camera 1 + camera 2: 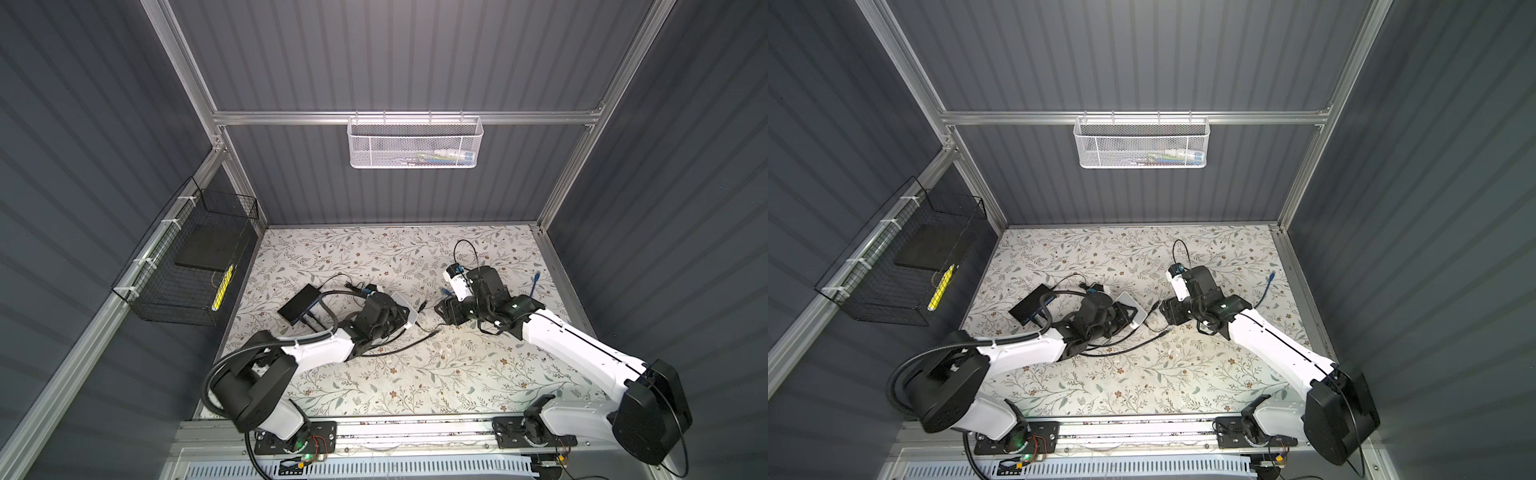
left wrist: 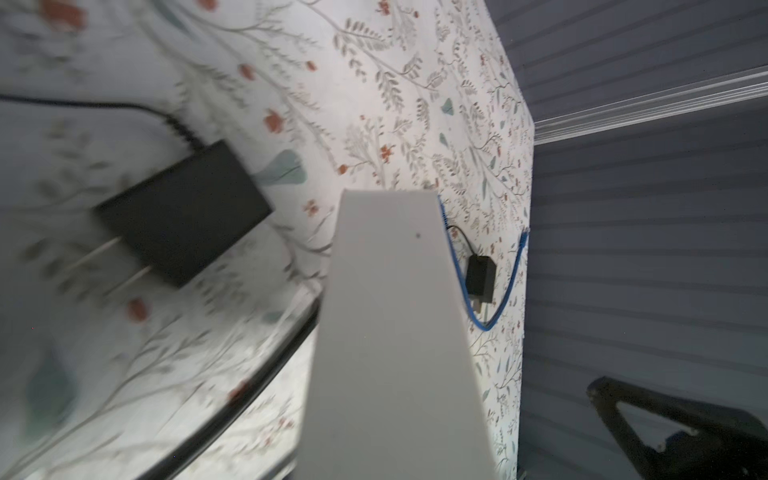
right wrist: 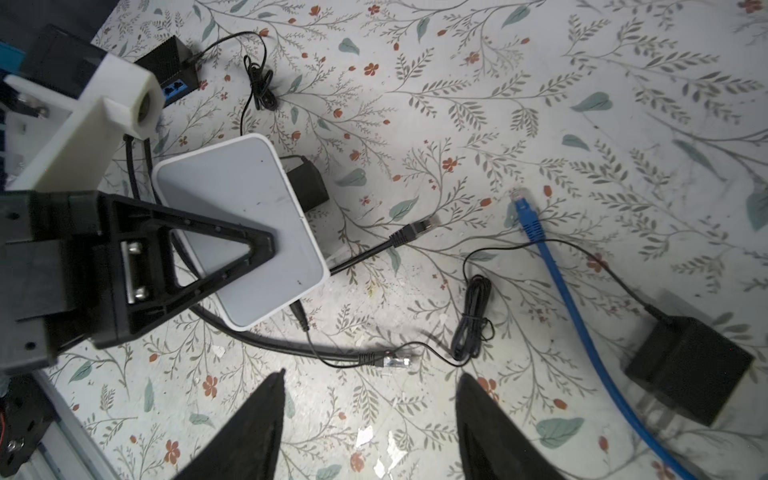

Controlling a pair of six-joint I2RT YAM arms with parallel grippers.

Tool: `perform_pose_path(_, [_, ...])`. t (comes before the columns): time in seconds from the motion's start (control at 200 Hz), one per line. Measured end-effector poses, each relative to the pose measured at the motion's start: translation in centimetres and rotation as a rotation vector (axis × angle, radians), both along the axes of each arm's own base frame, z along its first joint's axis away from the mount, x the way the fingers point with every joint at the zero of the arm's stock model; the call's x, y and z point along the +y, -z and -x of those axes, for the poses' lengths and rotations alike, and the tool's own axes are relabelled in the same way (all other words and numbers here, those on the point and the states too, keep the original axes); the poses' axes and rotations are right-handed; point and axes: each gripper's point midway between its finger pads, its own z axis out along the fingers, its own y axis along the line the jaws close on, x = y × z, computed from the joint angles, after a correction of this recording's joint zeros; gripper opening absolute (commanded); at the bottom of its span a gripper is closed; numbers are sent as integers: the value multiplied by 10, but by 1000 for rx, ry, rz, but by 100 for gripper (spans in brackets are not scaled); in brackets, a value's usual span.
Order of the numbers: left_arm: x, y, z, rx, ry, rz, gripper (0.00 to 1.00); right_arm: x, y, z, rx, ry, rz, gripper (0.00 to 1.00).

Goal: Insert the plug into the switch port

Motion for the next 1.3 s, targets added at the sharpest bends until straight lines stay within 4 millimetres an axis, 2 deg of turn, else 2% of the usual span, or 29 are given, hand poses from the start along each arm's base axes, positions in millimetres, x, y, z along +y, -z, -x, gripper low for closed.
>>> perform_pose_path(0.115, [-31, -3, -28, -36, 9, 45, 0, -22, 1, -19, 8, 83, 0, 67])
perform_pose_path(0.25, [-55, 11, -51, -51, 8, 80, 0, -42, 15, -33, 43, 141, 15, 68])
perform_pose_path(0.42, [-60, 52, -60, -3, -23, 86, 1, -37, 35, -41, 88, 98, 33, 69])
perform_pose_path(0.55, [-68, 52, -70, -15, -33, 126, 6, -29, 44, -50, 102, 70, 32, 69])
perform_pose_path(0.74, [-69, 53, -80, -15, -55, 153, 27, -18, 57, -66, 119, 43, 36, 70])
perform_pose_path(0.795, [-68, 53, -82, -16, -58, 157, 37, -17, 62, -68, 125, 36, 36, 70])
perform_pose_path(0.885, [-66, 55, -84, -5, -72, 159, 46, -17, 68, -68, 138, 27, 39, 71])
perform_pose_path(1.121, [-63, 61, -86, 23, -81, 120, 51, -17, 61, -75, 118, 10, 21, 72])
perform_pose_path(1.141, [-63, 61, -86, 24, -81, 116, 67, -17, 60, -76, 115, 7, 19, 72])
perform_pose_path(1.161, [-63, 61, -87, 25, -80, 114, 74, -16, 59, -77, 113, 3, 16, 72])
perform_pose_path(1.271, [-69, 45, -91, -1, -65, 119, 79, -12, 55, -80, 109, -14, 5, 73])
perform_pose_path(1.286, [-69, 45, -92, -1, -65, 115, 82, -11, 54, -81, 109, -19, 1, 73])
perform_pose_path(1.301, [-69, 44, -91, -2, -61, 107, 91, -10, 54, -81, 112, -21, -3, 73])
